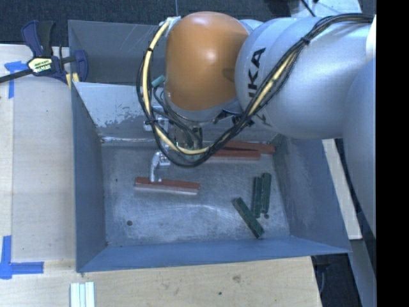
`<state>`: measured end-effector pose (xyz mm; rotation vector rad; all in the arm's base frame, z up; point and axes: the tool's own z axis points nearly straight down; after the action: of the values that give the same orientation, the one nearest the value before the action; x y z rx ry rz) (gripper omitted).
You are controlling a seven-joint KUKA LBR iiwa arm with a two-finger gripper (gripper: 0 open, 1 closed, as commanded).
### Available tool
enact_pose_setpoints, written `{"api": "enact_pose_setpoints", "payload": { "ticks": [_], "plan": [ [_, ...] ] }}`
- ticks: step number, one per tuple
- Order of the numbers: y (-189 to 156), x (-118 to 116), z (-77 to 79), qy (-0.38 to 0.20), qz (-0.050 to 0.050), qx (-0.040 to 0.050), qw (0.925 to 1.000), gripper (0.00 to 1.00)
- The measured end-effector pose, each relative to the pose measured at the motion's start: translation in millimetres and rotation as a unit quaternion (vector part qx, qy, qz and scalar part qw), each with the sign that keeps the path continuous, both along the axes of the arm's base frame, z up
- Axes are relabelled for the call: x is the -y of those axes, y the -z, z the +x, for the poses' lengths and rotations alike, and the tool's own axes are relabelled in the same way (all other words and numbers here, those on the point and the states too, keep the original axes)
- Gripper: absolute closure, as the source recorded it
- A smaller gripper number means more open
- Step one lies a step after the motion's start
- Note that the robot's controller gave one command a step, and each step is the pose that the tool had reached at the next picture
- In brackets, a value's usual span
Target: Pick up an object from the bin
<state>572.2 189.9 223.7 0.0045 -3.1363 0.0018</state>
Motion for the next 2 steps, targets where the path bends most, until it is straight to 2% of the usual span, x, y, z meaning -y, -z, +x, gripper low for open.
{"api": "enact_pose_setpoints", "payload": {
  "ticks": [1,2],
  "plan": [
    [-4.8,0.5,1.7,0.001,0.001,0.0039,1.0000,0.00],
    [138.8,12.6,-2.0,-0.101,0.004,0.0114,0.9948,1.00]
  ]
}}
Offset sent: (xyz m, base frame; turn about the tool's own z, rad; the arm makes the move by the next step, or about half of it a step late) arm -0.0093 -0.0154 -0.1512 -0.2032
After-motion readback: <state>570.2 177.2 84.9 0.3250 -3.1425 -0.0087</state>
